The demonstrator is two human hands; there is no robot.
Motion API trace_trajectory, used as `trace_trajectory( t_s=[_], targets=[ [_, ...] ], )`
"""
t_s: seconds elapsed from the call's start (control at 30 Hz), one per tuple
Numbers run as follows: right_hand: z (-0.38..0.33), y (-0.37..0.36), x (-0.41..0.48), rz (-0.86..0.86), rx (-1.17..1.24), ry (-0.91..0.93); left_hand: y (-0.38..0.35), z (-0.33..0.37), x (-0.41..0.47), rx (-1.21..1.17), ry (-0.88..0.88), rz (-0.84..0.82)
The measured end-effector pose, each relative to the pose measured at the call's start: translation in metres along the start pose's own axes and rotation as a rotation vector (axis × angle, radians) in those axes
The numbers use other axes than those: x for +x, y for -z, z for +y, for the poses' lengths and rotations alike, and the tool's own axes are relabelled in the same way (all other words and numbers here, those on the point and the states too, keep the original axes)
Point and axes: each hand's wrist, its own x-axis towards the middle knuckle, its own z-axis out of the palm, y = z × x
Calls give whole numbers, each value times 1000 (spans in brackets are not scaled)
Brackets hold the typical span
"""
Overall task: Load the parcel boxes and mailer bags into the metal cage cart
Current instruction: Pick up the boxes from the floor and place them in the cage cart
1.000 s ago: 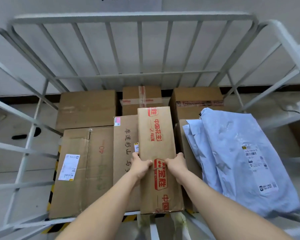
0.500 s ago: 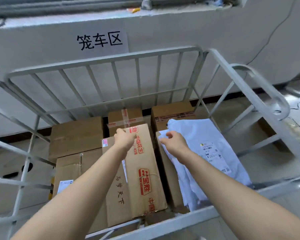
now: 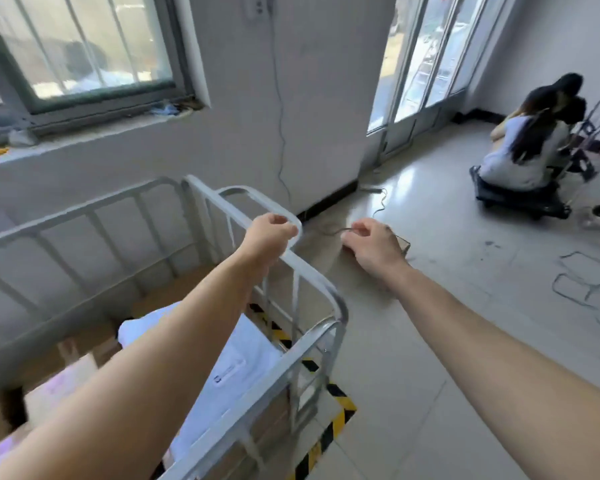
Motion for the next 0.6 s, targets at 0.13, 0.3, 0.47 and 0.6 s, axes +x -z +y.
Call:
trace_trajectory(
  t_s=[0.13, 0.3, 0.47, 0.6],
  targets=[
    [59, 89, 19, 145, 60, -125, -108, 37, 12, 17, -17, -175],
    [115, 152, 55, 230, 108, -214, -195, 56, 37, 72, -9, -273],
    [149, 185, 110, 249, 128, -273, -248, 68, 98, 113, 14, -303],
    [161, 206, 174, 258, 107, -284, -285, 80, 161, 104, 16, -301]
  ],
)
